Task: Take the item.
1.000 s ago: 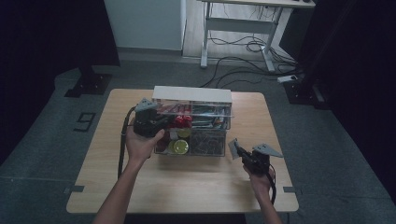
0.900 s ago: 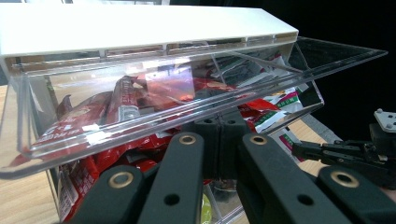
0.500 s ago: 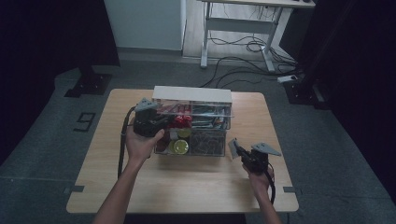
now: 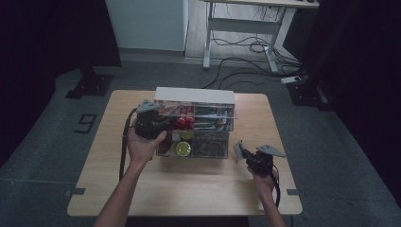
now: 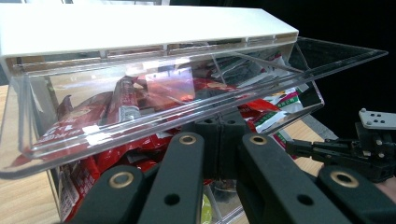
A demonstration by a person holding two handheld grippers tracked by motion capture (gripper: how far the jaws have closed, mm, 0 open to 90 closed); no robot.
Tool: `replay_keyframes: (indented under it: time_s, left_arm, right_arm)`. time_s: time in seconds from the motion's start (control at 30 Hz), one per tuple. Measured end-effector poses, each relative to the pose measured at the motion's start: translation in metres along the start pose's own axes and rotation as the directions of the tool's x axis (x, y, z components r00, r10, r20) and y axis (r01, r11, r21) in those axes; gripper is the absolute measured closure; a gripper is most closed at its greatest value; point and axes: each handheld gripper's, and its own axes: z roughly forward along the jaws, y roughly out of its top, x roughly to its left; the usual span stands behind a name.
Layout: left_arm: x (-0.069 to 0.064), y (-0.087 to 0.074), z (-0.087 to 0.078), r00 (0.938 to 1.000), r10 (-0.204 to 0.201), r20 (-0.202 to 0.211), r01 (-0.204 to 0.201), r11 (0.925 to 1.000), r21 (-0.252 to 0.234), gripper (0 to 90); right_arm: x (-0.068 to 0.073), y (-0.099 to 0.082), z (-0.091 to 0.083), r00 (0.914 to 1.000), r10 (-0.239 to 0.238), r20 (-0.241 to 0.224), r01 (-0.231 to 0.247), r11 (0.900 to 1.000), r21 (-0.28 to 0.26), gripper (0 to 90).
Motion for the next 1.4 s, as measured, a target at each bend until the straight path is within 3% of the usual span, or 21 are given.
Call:
replay_keyframes:
  time_s: [0.33, 0.67, 0.83, 0.97, 1.2, 1.33, 1.37, 1.4]
  left_arm:
    - [0.0, 0.0, 0.0, 1.0, -0.002, 0.0, 0.002, 1.0, -0.001, 89.2]
    - [0.0, -0.001, 0.001, 1.0, -0.002, 0.001, 0.002, 1.0, -0.001, 89.1]
    - [0.0, 0.0, 0.001, 1.0, -0.003, 0.002, 0.003, 1.0, -0.001, 89.1]
    - [-0.001, 0.0, 0.0, 1.0, 0.0, -0.001, 0.0, 1.0, 0.001, 89.0]
    - [-0.001, 0.0, 0.001, 1.0, -0.001, 0.0, 0.001, 1.0, -0.001, 89.1]
    - [0.0, -0.001, 0.001, 1.0, -0.002, 0.001, 0.002, 1.0, -0.002, 89.1]
    - [-0.001, 0.0, 0.001, 1.0, -0.003, 0.001, 0.003, 1.0, -0.002, 89.1]
    - [-0.001, 0.0, 0.001, 1.0, -0.003, 0.001, 0.003, 1.0, -0.002, 89.2]
  right_arm:
    - [-0.019, -0.008, 0.004, 0.9971, 0.032, 0.069, -0.035, 0.9986, 0.04, 85.9]
    - [-0.039, -0.022, 0.014, 0.9904, 0.043, 0.131, -0.061, 0.9892, 0.133, 82.9]
    - [-0.041, -0.023, 0.015, 0.9885, 0.034, 0.147, -0.056, 0.9873, 0.149, 80.2]
    - [-0.038, -0.022, 0.015, 0.9768, -0.022, 0.213, -0.013, 0.9868, 0.161, 69.5]
    - [-0.034, -0.017, 0.008, 0.9675, -0.038, 0.25, 0.004, 0.9911, 0.133, 56.1]
    - [-0.03, -0.011, 0.0, 0.9705, -0.029, 0.239, 0.007, 0.9958, 0.091, 52.6]
    - [-0.026, -0.007, -0.005, 0.9765, -0.023, 0.214, 0.01, 0.9982, 0.059, 52.1]
    - [-0.026, -0.007, -0.005, 0.9765, -0.023, 0.214, 0.01, 0.9982, 0.059, 52.1]
